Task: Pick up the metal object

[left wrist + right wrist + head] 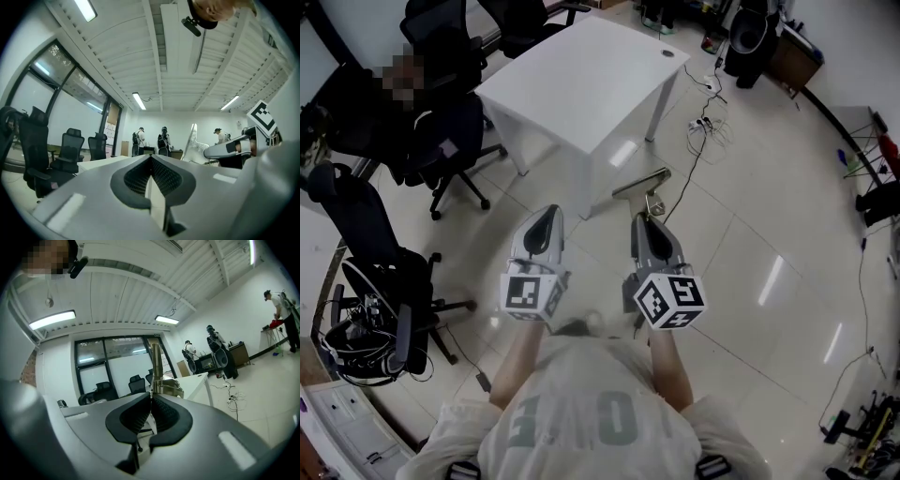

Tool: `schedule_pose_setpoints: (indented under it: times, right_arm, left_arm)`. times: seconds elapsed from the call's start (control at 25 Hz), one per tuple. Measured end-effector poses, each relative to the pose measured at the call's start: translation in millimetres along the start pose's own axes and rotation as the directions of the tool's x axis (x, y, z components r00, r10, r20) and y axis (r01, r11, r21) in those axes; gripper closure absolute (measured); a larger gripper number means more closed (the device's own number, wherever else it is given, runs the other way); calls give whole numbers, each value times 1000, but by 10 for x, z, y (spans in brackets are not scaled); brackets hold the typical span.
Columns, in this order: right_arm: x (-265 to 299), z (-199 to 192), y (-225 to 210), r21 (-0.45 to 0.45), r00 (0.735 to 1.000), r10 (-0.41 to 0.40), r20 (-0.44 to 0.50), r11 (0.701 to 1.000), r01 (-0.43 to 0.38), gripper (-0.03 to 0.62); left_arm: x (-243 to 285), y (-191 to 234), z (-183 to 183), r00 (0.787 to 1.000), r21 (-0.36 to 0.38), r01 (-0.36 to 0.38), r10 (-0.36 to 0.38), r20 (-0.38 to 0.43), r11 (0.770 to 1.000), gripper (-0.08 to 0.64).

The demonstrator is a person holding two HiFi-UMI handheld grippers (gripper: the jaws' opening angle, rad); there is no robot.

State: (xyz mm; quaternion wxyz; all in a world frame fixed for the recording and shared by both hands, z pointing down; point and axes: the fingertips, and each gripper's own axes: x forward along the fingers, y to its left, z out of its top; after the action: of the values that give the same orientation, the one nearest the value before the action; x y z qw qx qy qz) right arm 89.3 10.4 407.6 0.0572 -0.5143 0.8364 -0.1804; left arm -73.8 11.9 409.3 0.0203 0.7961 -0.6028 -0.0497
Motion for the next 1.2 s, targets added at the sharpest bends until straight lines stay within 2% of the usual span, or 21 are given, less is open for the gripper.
schedule_pose_setpoints:
  times: [0.12,0.32,0.44,0.64,0.84,1.08,1.2]
  right_arm:
    - [-161,-23,105,-15,1000,-2,-11,1000,2,571]
    - [-276,-117,462,-89,1000,-7,-24,996,5,571]
    - [-343,-215,666,-113,999,-17,-33,994,13,571]
    - [-567,-362,877,-123,998,-38,-56,992,31,571]
    - [-709,-328,911,-143,999,-14,-46,990,7,571]
    - [-796,-312,891,-110,999,12,-31,994,-16,570]
    - [-849,-370,843,-89,999,28,-43,995,-32,569]
  left_arm:
    - [-195,25,62,1000,5,-13,13,5,1000,558]
    - [-525,208,148,1000,24,-19,19,10,1000,558]
    - [-682,239,156,1000,36,6,-6,7,999,558]
    - [-978,184,120,1000,14,14,-14,-28,1000,558]
    - [-1133,97,201,1000,20,-12,12,12,1000,558]
    - [-1281,23,242,999,52,-25,24,25,998,558]
    - [-1319,5,182,999,36,-41,40,14,999,558]
